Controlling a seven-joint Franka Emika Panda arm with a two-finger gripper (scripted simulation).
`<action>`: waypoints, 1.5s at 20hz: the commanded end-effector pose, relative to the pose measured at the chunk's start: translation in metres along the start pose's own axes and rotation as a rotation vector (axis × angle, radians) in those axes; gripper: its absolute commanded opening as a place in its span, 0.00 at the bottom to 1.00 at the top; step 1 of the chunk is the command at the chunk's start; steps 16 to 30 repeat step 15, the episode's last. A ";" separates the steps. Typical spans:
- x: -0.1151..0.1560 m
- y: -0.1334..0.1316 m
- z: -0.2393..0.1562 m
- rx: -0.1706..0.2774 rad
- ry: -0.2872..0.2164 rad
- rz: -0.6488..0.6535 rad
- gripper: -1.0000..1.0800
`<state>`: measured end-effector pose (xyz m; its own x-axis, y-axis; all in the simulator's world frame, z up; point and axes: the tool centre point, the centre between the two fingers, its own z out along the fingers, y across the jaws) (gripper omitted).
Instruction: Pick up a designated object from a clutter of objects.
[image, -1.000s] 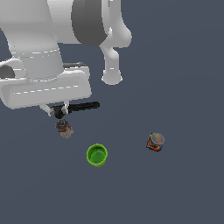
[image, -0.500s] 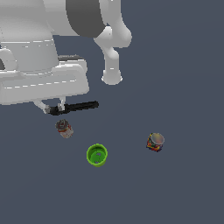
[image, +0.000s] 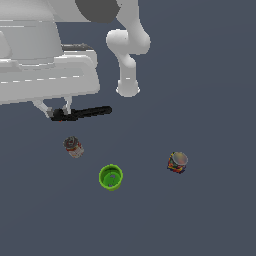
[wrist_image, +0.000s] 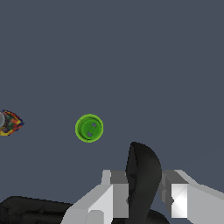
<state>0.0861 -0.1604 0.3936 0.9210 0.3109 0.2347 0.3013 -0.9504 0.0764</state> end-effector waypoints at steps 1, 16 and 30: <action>-0.002 0.001 -0.020 -0.003 0.004 0.000 0.00; -0.006 0.002 -0.060 -0.003 0.004 0.000 0.00; -0.006 0.002 -0.060 -0.003 0.004 0.000 0.00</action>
